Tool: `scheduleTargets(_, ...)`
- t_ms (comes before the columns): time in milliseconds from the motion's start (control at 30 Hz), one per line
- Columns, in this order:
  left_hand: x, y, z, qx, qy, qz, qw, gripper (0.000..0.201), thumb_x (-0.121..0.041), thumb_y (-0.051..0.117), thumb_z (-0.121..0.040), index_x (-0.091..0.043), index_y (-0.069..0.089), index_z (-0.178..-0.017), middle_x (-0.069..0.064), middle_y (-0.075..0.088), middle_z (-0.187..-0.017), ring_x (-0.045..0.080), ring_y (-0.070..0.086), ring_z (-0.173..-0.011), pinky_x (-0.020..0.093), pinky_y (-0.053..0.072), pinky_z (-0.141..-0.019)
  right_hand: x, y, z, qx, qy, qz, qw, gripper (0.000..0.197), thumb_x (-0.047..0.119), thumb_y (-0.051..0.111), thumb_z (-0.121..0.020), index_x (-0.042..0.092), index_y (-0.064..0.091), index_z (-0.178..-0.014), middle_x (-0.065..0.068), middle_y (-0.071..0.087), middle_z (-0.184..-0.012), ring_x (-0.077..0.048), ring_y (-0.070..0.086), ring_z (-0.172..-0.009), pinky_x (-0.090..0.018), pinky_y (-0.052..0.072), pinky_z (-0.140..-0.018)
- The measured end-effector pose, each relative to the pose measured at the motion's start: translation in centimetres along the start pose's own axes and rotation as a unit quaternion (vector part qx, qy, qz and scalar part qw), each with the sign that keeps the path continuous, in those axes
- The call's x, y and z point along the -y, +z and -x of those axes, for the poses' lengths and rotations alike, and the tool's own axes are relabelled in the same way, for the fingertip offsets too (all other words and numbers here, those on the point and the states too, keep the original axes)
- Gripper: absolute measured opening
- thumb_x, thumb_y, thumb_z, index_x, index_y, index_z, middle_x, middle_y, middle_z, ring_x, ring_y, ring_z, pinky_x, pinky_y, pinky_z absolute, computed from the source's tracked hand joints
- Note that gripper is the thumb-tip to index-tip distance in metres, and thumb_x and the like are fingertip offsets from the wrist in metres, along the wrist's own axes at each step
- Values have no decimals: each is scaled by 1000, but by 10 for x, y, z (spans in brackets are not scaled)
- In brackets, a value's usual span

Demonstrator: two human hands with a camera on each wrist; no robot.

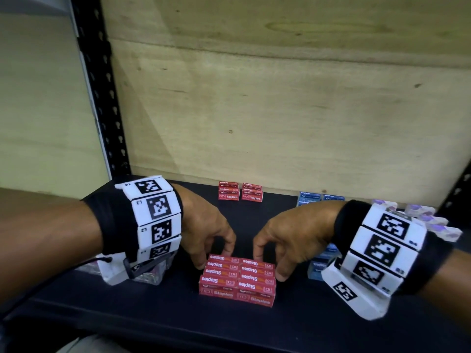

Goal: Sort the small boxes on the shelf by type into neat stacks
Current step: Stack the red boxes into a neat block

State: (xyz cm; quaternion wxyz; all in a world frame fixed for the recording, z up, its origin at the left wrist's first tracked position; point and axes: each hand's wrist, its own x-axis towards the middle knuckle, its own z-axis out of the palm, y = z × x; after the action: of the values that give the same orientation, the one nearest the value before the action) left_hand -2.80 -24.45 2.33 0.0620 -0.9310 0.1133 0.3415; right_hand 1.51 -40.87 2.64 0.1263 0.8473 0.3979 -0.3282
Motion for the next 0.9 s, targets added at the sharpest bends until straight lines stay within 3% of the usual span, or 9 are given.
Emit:
scheduleTargets(200, 1, 0, -2, -1, -3, -3, 1000, 44, -29, 68, -90, -39, 49, -128, -7, 66, -120, 8, 59, -110, 25, 40, -81, 0, 0, 0, -2, -2, 0, 1000, 42, 25, 71, -89, 32, 56, -128, 1, 73, -109, -13, 68, -101, -37, 48, -100)
scheduleTargets(367, 7, -2, -7, -11, -9, 31, 999, 50, -15, 68, -89, -34, 50, -132, -5, 65, -124, 10, 60, -109, 17, 44, -74, -3, -6, -3, 16, -2, 7, 1000, 50, 21, 71, -89, 33, 52, -134, -2, 71, -115, -15, 66, -105, -37, 47, -101)
scheduleTargets(500, 19, -10, -11, -8, -6, 73, 997, 50, -9, 68, -88, -29, 54, -131, -5, 65, -124, 11, 61, -111, 22, 49, -86, -12, -18, -7, 5, -11, -8, 1000, 48, 23, 72, -89, 33, 55, -133, 2, 68, -119, -14, 64, -107, -29, 49, -92)
scheduleTargets(633, 35, -29, -18, -72, -11, 97, 993, 39, -13, 69, -88, -25, 60, -123, -6, 71, -109, 5, 64, -88, 19, 51, -81, -30, -42, -19, -55, 0, -15, 998, 38, 29, 71, -88, 33, 60, -124, 2, 73, -110, -14, 67, -103, -37, 48, -100)
scheduleTargets(733, 50, -46, -27, -127, -44, 94, 986, 30, -20, 70, -87, -26, 63, -115, -4, 74, -98, 13, 68, -94, 34, 53, -93, -49, -62, -34, -131, 23, -7, 991, 32, 33, 72, -87, 33, 64, -118, 1, 74, -105, -15, 67, -100, -38, 49, -99)
scheduleTargets(900, 76, -65, -56, -172, -99, 59, 978, 20, -33, 70, -87, -32, 64, -106, -5, 74, -91, 13, 68, -88, 30, 53, -85, -73, -87, -64, -201, 59, 16, 978, 30, 32, 73, -86, 30, 66, -114, 8, 68, -99, -15, 62, -95, -30, 49, -87)
